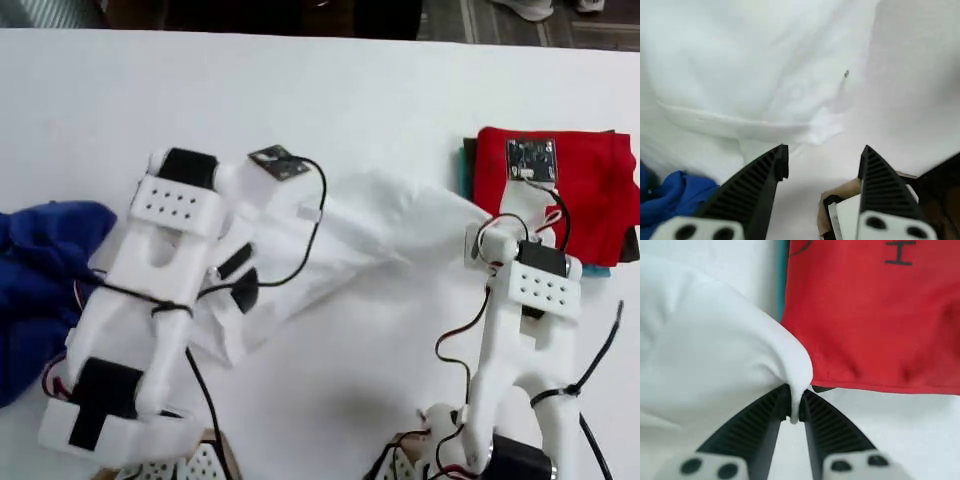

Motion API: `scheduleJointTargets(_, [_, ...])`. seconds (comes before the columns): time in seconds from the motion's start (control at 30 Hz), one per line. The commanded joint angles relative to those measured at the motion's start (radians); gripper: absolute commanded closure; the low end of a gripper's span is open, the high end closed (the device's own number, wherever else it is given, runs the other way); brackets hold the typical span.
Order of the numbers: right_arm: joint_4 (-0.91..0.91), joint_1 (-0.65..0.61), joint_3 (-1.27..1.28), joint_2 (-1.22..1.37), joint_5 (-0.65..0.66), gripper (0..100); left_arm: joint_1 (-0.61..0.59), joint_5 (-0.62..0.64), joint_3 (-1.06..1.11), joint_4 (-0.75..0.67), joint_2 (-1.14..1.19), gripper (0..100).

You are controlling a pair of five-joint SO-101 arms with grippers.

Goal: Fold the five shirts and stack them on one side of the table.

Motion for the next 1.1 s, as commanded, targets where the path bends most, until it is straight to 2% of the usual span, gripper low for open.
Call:
scheduleJointTargets(0.0, [-0.013, 0.01, -0.008, -0.041, 0.0, 97.8, 0.041, -0.015, 0.001, -0.005, -0.037, 76])
scheduleJointTargets(0.17, [-0.013, 0.01, -0.006, -0.041, 0.0, 97.8, 0.044, -0.017, 0.002, -0.121, 0.092, 76])
scheduleJointTargets(0.33, [-0.013, 0.01, -0.006, -0.036, 0.0, 97.8, 0.124, -0.084, -0.001, -0.063, 0.229, 76])
scheduleJointTargets(0.5, [-0.013, 0.013, -0.006, -0.041, 0.0, 97.8, 0.132, -0.086, 0.004, -0.12, 0.242, 76])
scheduleJointTargets(0.73, [-0.013, 0.012, -0.005, -0.035, 0.0, 97.8, 0.126, -0.087, 0.217, -0.321, 0.241, 76])
scheduleJointTargets(0.87, [-0.013, 0.013, -0.005, -0.035, 0.0, 97.8, 0.074, -0.089, 0.282, -0.43, 0.241, 79])
scheduleJointTargets(1.07, [-0.018, 0.012, -0.003, -0.033, 0.0, 97.8, -0.046, -0.186, 0.283, -0.416, 0.233, 87])
